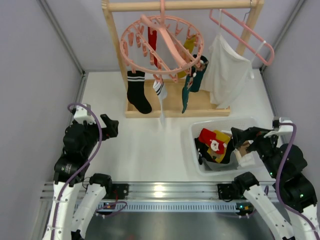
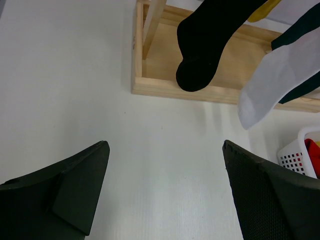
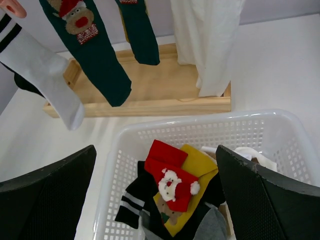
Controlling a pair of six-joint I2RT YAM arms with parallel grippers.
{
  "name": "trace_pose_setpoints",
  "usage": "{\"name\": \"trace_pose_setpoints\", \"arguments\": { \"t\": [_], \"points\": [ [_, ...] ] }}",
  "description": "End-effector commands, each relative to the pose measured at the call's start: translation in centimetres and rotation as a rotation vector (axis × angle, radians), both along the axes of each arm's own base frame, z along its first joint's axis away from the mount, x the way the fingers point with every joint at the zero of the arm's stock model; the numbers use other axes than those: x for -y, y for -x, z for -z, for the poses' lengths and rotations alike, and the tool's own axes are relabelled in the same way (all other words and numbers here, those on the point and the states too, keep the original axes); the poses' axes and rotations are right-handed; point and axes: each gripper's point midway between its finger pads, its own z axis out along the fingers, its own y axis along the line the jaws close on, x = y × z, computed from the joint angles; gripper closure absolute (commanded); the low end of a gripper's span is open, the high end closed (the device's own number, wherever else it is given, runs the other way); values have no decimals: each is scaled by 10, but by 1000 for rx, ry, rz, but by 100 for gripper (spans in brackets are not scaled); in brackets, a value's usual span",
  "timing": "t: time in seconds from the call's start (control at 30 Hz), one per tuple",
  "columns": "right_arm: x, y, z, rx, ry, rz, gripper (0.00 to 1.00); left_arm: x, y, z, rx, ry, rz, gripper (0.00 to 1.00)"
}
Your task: Remove the socks clipped to the hanger
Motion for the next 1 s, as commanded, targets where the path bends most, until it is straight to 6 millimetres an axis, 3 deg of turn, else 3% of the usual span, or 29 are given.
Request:
{"name": "trace_pose_setpoints", "arguments": {
  "t": [0.0, 0.1, 0.17, 0.23, 0.3, 0.33, 0.4, 0.43, 0.47, 0.53, 0.57, 0.6, 0.63, 0.67, 0.73, 0.77, 0.83, 0.87, 0.93, 0.97],
  "points": [
    [-4, -10, -13, 37, -26, 4, 1, -3, -5, -19, 70, 11, -20, 2],
    [-20, -16, -14, 58, -49, -66, 1, -3, -6, -19, 66, 11, -25, 2],
    [-44, -17, -8, 54, -67, -189, 1, -3, -6, -19, 68, 14, -25, 2],
    [-68, -16, -23, 123, -127, -314, 1, -4, -6, -17, 63, 20, -37, 2],
    [-85, -24, -15, 125, -178, -377, 1, -5, -8, -15, 52, 21, -44, 2],
    [-98, -20, -31, 190, -220, -460, 1, -5, -8, -14, 48, 26, -46, 2],
    [-118, -28, -19, 161, -233, -551, 1, -4, -10, -12, 38, 29, -47, 2],
    [-131, -24, -32, 208, -244, -641, 1, -4, -10, -12, 37, 30, -48, 2],
    [-142, -33, -24, 165, -243, -682, 0, -3, -10, -12, 36, 32, -42, 1],
    [-152, -40, -35, 188, -234, -729, 1, -3, -10, -11, 37, 29, -36, 2],
    [-165, -48, -26, 147, -217, -747, 0, -3, -10, -12, 38, 27, -37, 1],
    [-169, -55, -23, 162, -159, -733, 0, -3, -9, -12, 41, 28, -35, 2],
    [-164, -75, -21, 160, -130, -615, 1, -2, -9, -12, 40, 28, -33, 2],
    [-183, -76, -15, 125, -92, -627, 1, -2, -9, -12, 40, 29, -31, 2],
    [-188, -97, -13, 129, -13, -501, 1, -1, -10, -11, 35, 25, -24, 2],
    [-210, -98, 6, 81, 25, -508, 1, -1, -10, -11, 36, 27, -23, 2],
    [-221, -111, 5, 94, 50, -419, 1, 1, -10, -10, 32, 27, -15, 2],
    [-244, -105, 19, 73, 80, -440, 1, 1, -10, -9, 29, 27, -15, 1],
    [-260, -109, 12, 95, 35, -382, 3, 2, -11, -9, 27, 28, -11, 2],
    [-277, -109, 27, 67, 42, -397, 5, 2, -11, -9, 25, 28, -8, 1]
  ]
}}
